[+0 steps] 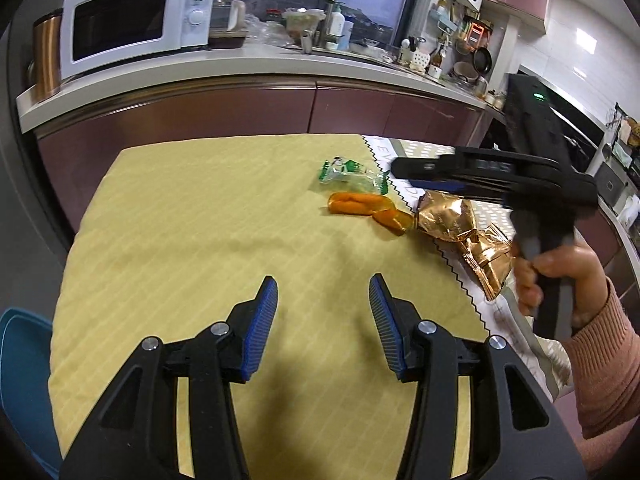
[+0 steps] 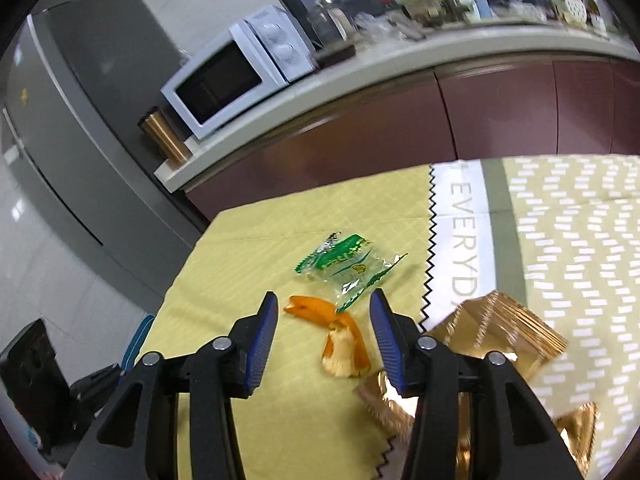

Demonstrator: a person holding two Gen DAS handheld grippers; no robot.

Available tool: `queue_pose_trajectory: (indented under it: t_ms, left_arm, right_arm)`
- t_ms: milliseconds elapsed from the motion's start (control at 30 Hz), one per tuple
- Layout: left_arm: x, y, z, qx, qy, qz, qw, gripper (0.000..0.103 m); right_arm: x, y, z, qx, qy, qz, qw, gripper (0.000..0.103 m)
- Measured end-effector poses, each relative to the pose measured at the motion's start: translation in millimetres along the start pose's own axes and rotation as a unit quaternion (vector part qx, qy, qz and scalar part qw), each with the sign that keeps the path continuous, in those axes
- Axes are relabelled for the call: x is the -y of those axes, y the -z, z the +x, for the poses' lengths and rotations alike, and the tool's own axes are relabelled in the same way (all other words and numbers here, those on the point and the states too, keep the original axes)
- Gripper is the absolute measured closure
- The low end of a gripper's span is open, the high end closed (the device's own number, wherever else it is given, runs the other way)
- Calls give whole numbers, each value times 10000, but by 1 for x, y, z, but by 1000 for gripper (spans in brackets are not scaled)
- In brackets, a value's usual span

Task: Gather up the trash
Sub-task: 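Grasp the green candy wrapper with the right tool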

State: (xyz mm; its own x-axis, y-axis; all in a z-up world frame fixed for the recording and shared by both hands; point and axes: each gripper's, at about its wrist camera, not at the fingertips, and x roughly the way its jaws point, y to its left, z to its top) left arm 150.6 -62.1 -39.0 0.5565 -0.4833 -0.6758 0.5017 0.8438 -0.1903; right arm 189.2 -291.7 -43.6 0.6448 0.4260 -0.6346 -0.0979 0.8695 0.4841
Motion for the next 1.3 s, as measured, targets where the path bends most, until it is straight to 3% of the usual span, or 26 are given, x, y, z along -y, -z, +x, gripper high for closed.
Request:
queue_pose_trajectory:
  t_ms: [333,400,533,633,1067,1300]
  left_arm:
    - [6,-18,29,-179,58,116,9998,56]
    - [7,-21,34,-222,67,143,9996,56]
    - [9,-29,45,-301,81,203,9993,56]
    - [10,-38,53,-332,129,252,9990,56]
    - [32,-77,107,-562,237,681,9958,55]
    - [32,-85,137,-932,445,699,9922,58]
  right_arm:
    - [15,-8,35,-232,-133,710,9971,51]
    - [17,-9,38,-199,-158,793,9965,55]
    - [22,-9,40,-166,-203,846,9961,86]
    - [21,-9,34,-53,-233,767,9968,90]
    - [40,-10,-15,533,-498,846,9937,91]
    - [53,-5,-28,608,-534,912,9925,91]
